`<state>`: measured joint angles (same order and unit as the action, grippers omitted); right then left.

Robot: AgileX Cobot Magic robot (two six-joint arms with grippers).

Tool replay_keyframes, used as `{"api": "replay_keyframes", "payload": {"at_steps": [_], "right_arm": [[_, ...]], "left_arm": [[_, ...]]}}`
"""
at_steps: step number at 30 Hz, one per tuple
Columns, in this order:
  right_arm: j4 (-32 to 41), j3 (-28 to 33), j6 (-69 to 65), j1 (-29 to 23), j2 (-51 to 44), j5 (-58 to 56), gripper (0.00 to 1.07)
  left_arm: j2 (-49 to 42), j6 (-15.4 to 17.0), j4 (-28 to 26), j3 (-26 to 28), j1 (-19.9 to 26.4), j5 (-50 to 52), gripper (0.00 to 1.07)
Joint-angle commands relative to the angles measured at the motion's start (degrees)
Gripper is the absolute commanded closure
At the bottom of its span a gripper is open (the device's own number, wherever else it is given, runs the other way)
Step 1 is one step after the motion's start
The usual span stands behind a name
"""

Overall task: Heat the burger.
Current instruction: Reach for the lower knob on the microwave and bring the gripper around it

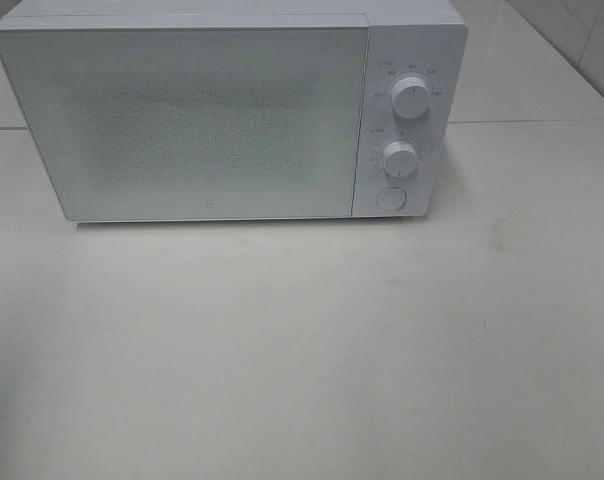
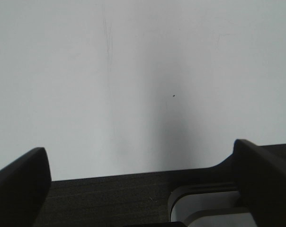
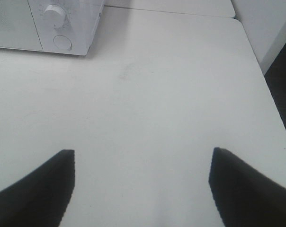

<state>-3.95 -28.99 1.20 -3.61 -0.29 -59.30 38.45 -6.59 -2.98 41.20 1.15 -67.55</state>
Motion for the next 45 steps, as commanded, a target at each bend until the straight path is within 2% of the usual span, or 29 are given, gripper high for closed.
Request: {"api": "replay_keyframes", "payload": {"at_steps": [1, 9, 12, 19, 21, 23, 25, 45], "right_arm": [[0.1, -0.1, -0.6, 0.2, -1.5, 0.1, 0.31], [0.1, -0.1, -0.6, 0.2, -1.5, 0.1, 0.31], [0.1, -0.1, -0.6, 0.2, -1.5, 0.1, 0.31], [0.1, -0.1, -0.6, 0.2, -1.5, 0.1, 0.31], [0.1, -0.1, -0.6, 0.2, -1.5, 0.1, 0.31], [0.1, -0.1, -0.6, 0.2, -1.5, 0.1, 0.31], [0.1, -0.1, -0.6, 0.2, -1.5, 0.1, 0.31], [0.0, -0.1, -0.9, 0.2, -1.0, 0.1, 0.31]], "left_arm": [[-6.0, 0.4, 0.1, -3.8, 0.1, 0.5, 0.08], [-17.5, 0.4, -0.1, -10.5, 0.1, 2.6, 0.08], [-22.4, 0.3, 0.6, -10.8, 0.1, 6.6, 0.08], [-33.1, 0.9, 1.5, -12.6, 0.1, 8.1, 0.08], [-36.4, 1.5, 1.3, -12.7, 0.1, 8.1, 0.08], [-40.6, 4.4, 0.9, -12.7, 0.1, 8.1, 0.08], [-39.7, 5.5, 0.7, -12.7, 0.1, 8.0, 0.08], [-40.2, 5.3, 1.0, -12.7, 0.1, 8.1, 0.08]]}}
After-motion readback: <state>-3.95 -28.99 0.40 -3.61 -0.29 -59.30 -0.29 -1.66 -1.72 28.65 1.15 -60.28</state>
